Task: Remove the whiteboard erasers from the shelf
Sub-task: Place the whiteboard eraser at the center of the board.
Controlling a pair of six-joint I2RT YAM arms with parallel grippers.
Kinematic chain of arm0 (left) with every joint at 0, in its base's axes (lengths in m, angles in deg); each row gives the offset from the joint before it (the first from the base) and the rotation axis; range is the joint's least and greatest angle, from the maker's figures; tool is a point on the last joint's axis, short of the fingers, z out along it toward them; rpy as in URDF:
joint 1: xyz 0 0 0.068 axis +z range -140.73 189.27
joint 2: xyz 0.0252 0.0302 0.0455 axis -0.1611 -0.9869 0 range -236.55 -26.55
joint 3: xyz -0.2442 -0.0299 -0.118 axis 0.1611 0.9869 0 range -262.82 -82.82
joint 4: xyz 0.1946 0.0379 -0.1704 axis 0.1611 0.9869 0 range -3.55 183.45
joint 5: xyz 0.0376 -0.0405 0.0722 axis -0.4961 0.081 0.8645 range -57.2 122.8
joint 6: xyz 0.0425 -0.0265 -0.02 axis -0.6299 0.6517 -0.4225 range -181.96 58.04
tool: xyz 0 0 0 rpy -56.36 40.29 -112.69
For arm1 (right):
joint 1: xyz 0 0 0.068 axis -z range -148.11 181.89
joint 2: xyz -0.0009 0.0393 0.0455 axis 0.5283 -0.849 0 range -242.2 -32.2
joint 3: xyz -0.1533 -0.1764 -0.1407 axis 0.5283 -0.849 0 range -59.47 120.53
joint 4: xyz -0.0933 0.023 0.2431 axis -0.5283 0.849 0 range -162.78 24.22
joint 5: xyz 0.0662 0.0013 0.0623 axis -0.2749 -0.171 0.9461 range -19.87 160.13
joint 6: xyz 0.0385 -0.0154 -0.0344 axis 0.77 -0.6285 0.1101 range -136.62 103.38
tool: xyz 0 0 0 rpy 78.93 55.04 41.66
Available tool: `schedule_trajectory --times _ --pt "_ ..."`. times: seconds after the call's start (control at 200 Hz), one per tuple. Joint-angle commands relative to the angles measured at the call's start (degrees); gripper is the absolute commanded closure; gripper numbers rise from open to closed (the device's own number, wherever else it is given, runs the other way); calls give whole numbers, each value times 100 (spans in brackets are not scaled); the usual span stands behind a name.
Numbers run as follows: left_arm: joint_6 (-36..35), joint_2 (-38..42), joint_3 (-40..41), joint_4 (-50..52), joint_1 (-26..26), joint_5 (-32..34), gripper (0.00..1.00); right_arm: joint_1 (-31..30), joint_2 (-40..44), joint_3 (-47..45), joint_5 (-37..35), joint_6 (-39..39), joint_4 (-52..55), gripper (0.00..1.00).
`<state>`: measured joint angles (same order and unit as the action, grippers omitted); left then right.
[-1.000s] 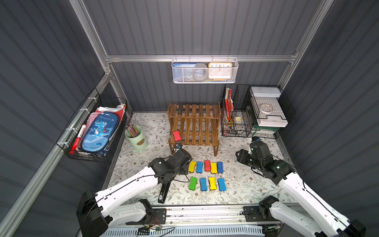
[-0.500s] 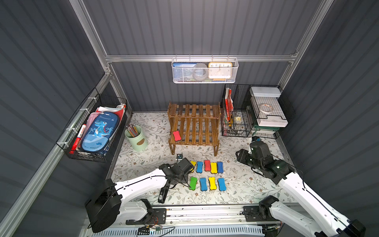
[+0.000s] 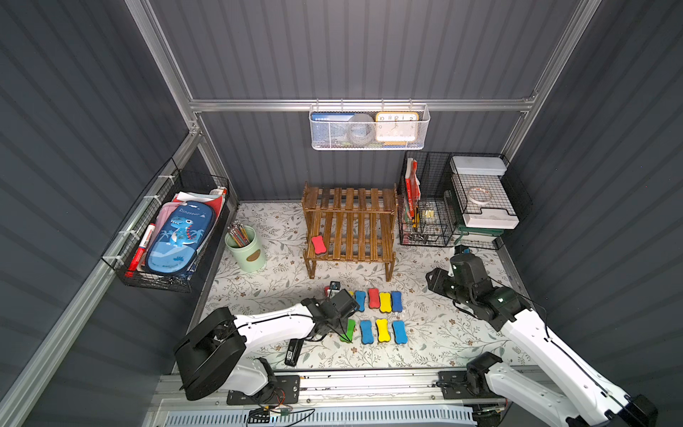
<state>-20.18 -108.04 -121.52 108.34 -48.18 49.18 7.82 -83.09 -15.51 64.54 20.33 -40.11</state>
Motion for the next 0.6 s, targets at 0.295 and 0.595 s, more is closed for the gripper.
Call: schedule_trajectory --times 0.295,0.595 --pt "265 -505 -413 424 -302 -285 55 49 -87 149 -57 -52 40 53" --pt "487 51 -528 1046 -302 -61 32 50 -105 189 -61 -43 11 53"
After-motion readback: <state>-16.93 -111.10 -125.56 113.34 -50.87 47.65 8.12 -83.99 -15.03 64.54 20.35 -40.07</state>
